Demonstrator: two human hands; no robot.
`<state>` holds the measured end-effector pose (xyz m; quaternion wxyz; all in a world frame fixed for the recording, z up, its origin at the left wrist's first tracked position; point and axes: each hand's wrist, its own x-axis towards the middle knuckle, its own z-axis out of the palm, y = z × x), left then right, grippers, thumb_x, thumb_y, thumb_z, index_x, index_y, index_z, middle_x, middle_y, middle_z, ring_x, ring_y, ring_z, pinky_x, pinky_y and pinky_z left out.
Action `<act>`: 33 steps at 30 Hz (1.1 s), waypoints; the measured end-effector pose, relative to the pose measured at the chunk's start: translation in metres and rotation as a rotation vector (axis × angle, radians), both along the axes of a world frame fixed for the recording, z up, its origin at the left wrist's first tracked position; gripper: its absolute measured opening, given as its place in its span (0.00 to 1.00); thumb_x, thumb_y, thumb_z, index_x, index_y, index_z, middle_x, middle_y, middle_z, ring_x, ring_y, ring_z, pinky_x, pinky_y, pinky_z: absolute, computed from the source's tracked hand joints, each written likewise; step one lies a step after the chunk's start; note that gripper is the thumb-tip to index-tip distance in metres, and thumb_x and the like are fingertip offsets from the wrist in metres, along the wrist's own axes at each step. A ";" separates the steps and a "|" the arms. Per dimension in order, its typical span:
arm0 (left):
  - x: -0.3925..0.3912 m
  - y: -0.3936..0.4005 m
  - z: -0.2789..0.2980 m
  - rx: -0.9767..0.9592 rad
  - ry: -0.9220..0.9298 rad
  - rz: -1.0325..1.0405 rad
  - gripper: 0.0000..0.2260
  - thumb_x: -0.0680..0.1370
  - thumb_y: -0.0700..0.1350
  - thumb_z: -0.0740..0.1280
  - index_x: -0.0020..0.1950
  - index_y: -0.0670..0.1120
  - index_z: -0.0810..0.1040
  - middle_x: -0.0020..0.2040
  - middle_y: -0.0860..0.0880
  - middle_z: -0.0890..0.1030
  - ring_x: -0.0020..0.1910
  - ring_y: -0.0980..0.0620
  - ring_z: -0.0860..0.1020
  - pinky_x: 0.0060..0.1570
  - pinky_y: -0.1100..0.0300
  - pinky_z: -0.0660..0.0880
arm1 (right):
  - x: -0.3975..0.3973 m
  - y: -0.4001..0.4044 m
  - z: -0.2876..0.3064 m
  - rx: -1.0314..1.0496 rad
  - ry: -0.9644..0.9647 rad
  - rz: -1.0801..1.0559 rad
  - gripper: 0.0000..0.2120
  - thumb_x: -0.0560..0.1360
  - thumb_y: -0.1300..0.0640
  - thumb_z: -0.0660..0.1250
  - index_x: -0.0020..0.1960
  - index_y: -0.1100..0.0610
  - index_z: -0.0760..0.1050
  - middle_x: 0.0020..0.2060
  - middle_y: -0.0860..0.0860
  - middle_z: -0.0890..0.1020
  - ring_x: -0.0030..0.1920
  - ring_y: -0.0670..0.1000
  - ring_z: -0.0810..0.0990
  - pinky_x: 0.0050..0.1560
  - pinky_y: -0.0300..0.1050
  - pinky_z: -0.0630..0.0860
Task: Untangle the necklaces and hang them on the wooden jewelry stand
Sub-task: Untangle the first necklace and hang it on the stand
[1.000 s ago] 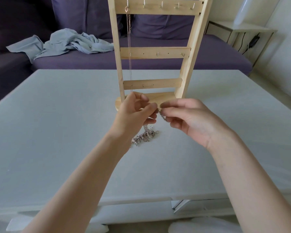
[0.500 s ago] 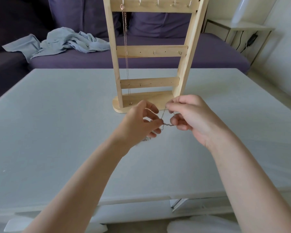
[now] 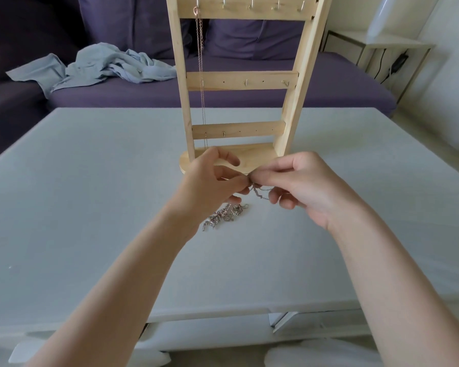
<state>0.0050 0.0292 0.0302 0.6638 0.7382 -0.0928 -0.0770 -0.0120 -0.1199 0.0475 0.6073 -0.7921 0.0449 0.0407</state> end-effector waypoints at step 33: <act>-0.003 0.001 -0.002 0.011 0.205 -0.081 0.06 0.77 0.37 0.64 0.41 0.44 0.78 0.35 0.51 0.76 0.30 0.57 0.74 0.31 0.68 0.74 | 0.004 0.002 0.006 0.397 0.029 -0.128 0.09 0.74 0.66 0.60 0.36 0.59 0.68 0.28 0.52 0.76 0.21 0.46 0.66 0.20 0.36 0.54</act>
